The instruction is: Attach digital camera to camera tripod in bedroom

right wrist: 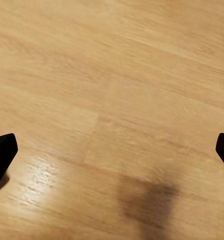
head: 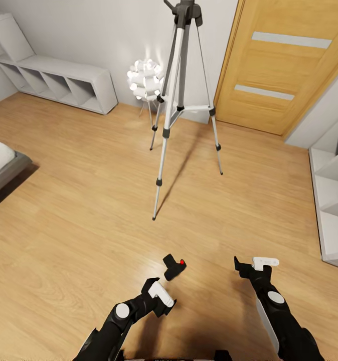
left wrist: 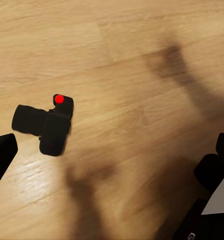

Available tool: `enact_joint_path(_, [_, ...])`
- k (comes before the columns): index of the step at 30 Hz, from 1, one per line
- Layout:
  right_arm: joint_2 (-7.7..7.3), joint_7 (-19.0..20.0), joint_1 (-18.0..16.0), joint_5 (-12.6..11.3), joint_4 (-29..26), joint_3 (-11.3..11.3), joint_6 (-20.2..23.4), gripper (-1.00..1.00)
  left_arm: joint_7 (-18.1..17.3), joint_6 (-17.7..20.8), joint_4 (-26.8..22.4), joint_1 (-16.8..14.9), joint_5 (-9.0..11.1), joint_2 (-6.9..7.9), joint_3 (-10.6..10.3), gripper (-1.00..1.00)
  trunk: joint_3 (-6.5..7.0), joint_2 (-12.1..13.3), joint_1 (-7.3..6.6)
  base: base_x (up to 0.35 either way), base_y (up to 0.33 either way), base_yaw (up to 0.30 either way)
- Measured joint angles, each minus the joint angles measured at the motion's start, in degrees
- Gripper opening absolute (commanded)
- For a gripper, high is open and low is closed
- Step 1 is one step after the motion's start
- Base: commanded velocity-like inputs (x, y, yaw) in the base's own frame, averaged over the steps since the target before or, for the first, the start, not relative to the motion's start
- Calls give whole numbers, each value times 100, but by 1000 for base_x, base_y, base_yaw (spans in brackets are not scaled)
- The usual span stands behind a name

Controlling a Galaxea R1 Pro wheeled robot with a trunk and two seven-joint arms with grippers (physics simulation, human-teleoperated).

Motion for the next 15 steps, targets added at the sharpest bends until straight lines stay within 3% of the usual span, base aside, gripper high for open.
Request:
enact_joint_path(9, [-3, -20, 0, 22, -195, -19, 0, 100, 7, 0, -24, 0, 0, -12, 2, 100, -82, 0, 0, 0, 0, 0])
enact_joint_path(15, [3, -284, 1, 55, -315, -12, 0, 100, 2, 0, -79, 0, 2, -13, -1, 100, -138, 0, 0, 0, 0, 0])
